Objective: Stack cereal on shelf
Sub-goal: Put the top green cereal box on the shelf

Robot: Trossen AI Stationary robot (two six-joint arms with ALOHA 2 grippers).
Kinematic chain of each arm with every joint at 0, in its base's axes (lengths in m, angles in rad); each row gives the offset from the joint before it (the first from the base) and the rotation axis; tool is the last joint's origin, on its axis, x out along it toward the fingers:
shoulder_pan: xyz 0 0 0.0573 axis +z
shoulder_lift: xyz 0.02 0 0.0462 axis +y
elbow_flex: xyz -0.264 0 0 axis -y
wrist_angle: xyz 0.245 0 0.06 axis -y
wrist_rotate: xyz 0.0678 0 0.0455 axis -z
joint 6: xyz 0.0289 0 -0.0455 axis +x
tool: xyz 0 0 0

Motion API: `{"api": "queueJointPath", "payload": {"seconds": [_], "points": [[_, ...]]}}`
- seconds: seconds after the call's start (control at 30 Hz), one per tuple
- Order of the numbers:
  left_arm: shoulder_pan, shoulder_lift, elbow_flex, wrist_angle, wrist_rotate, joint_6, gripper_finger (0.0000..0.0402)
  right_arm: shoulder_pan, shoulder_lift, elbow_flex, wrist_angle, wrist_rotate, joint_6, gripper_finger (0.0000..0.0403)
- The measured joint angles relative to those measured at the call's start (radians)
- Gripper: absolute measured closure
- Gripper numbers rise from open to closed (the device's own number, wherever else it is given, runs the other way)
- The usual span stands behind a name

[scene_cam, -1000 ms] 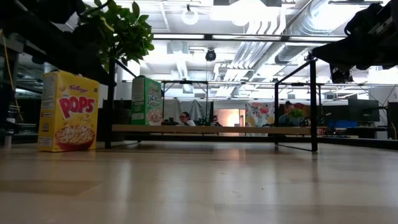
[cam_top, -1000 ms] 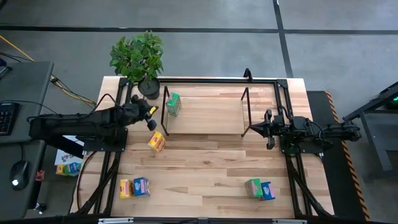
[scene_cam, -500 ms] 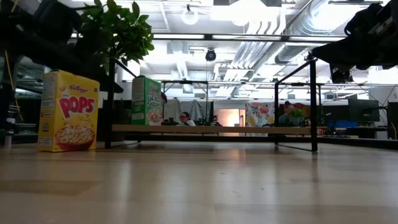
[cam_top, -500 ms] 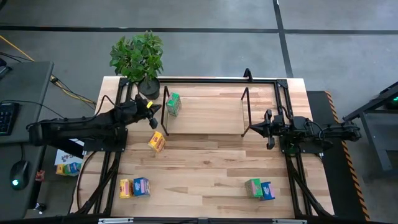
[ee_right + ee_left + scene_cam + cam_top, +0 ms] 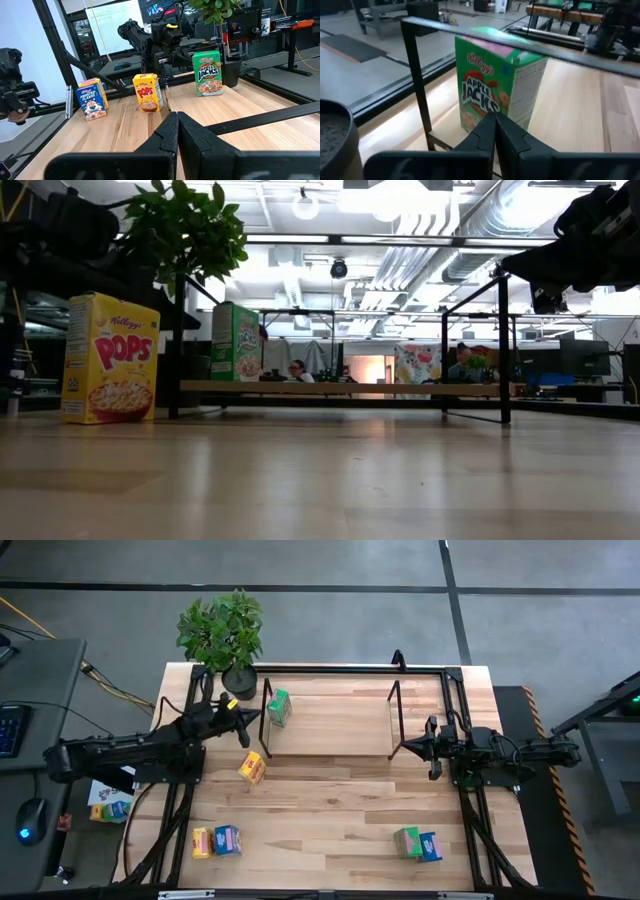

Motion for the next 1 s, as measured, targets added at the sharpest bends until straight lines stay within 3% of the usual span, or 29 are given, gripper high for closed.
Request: {"api": "queueJointPath", "payload": {"seconds": [0.77,1.0], "points": [[0.017,0.296,0.000,0.346,0.024,0.035,0.0401,0.000,0.000,0.000,0.000,0.000,0.000,0.0402],[0.017,0.325,0.001,0.332,0.062,0.015,0.0401,0.000,0.000,0.000,0.000,0.000,0.000,0.0402]]}}
